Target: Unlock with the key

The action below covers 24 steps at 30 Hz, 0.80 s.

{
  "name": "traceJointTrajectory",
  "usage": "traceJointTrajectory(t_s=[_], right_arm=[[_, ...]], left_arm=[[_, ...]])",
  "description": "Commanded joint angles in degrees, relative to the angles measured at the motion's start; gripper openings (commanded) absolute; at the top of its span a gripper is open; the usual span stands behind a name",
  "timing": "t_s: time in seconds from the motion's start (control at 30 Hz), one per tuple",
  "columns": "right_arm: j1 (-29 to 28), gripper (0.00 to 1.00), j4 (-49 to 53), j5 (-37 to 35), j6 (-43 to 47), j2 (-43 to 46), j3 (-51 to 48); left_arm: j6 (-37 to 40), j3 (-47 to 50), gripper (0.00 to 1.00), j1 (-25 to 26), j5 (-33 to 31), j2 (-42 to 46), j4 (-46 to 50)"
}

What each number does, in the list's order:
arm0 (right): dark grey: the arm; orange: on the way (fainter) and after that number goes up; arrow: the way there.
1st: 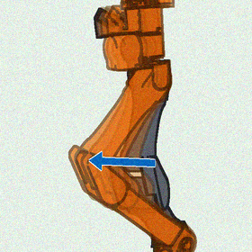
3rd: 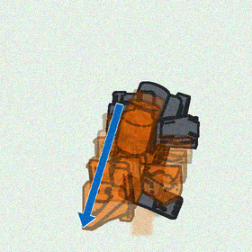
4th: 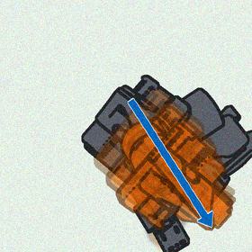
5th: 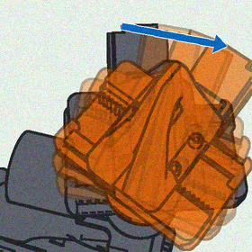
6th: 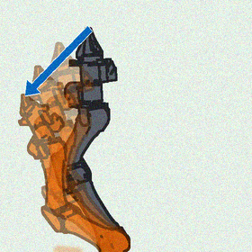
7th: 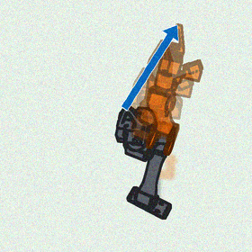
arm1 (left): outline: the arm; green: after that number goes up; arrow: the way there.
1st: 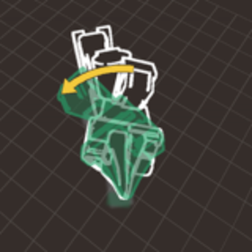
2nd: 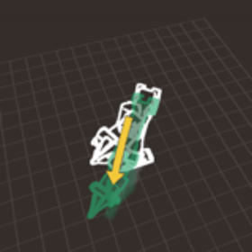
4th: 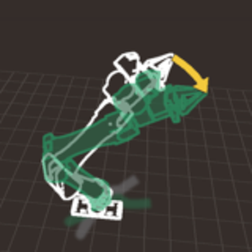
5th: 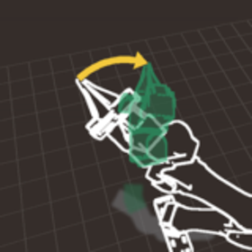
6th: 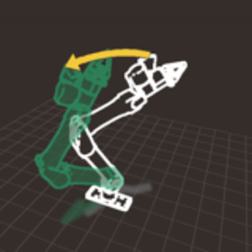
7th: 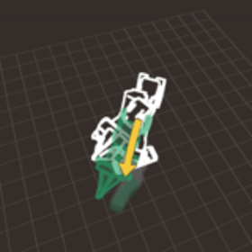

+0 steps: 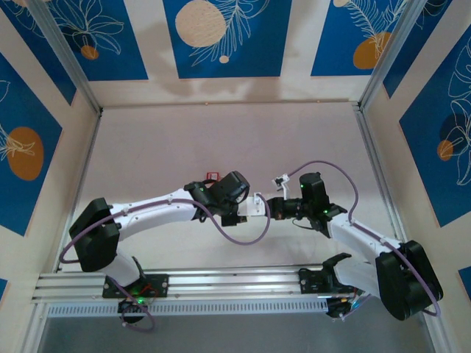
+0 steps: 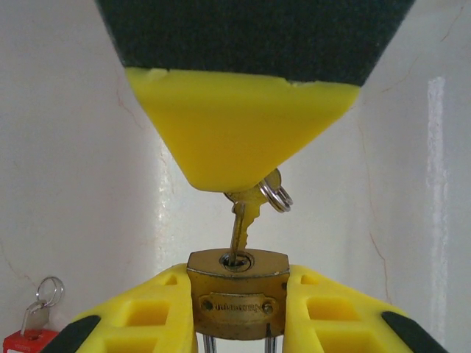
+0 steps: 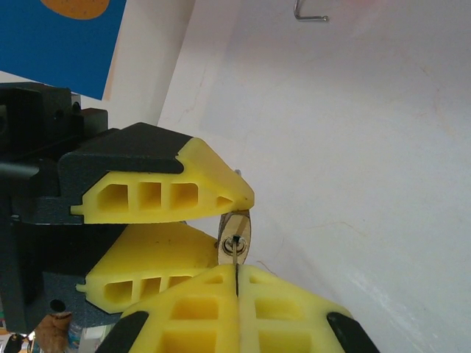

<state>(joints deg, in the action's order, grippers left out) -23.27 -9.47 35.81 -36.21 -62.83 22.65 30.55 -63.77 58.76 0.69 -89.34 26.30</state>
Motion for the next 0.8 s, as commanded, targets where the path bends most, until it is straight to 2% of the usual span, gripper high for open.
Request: traceJointTrajectory(t_s=[0.0,0.5,0.77], right_arm=[[-1.12,0.00,0.06,1.01,-0.44,-0.79,1.85],[-0.86,0.00,-2.69,-0.96,-3.44,-3.52,0.67],[-1.69,0.00,-3.08,-1.50,-4.31,-3.77,1.57]], left_arm=[[-0.11,0.28,0.24,0.88,0.29,1.19,-2.61],[-1.89,4.76,0.21,0.90,-2.03,5.55,-11.50],[-1.49,5.21,0.21,1.35,-3.06,5.76,-12.12]])
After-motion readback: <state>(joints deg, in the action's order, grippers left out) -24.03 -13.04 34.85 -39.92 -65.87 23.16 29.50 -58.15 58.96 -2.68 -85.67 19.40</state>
